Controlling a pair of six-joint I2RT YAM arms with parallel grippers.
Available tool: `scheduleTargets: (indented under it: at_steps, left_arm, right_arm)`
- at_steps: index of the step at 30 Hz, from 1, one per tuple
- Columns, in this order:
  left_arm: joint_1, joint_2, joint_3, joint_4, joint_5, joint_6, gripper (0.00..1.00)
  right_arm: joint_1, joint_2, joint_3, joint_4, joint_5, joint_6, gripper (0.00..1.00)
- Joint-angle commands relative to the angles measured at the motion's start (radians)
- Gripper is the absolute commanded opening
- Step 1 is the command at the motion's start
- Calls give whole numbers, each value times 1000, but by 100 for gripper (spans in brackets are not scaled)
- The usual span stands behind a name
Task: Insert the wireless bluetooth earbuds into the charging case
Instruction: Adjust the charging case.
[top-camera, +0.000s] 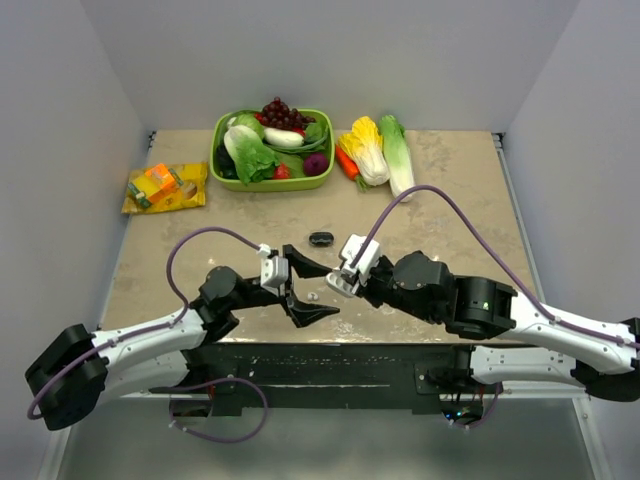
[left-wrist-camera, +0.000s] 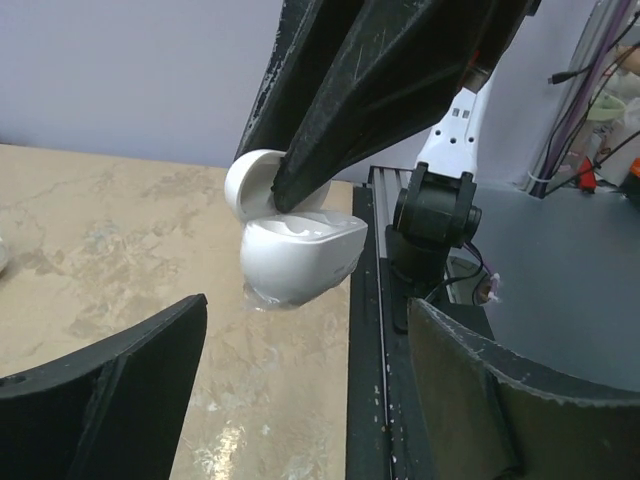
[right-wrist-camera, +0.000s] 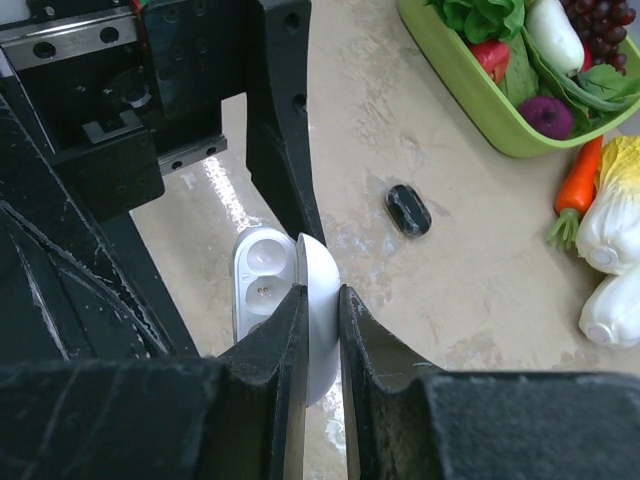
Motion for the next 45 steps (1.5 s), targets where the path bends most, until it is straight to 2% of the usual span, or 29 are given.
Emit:
scheduleTargets:
  at_steps: [1,9,20,29,31,35,38,40,43,45]
  left_arm:
    - [9,50,74,3,75,-17,82]
    - [11,95,99,32,101,-25,63]
    - [12,104,114,56,137,-37,57]
    - [11,109,97,99,156,-52,37]
    - [12,111,94,105,156,-55,36]
    - [12,111,88,119,150,-66,52]
    - [12,109,86,121,144,-67,56]
    - [12,107,86,127,144,-66,56]
    - [12,112,88,127,150,-66,49]
    - [12,117,88,128,154,-64,41]
  right_arm:
    - [7,0,17,10,-12,-15,0]
    - [13,15,7,15,-29,-14,0]
    - [13,22,-2,24,-38,-9,0]
    - [13,31,-3,26,-45,-4,0]
    - [13,31,-2,26,-49,-4,0]
    - [15,32,0,23,-49,-3,0]
    - [13,32,0,26,-49,-3,0]
    - [13,35,3,26,-50,-3,0]
    - [13,35,1,27,-50,-4,0]
    - [15,34,1,27,-50,-3,0]
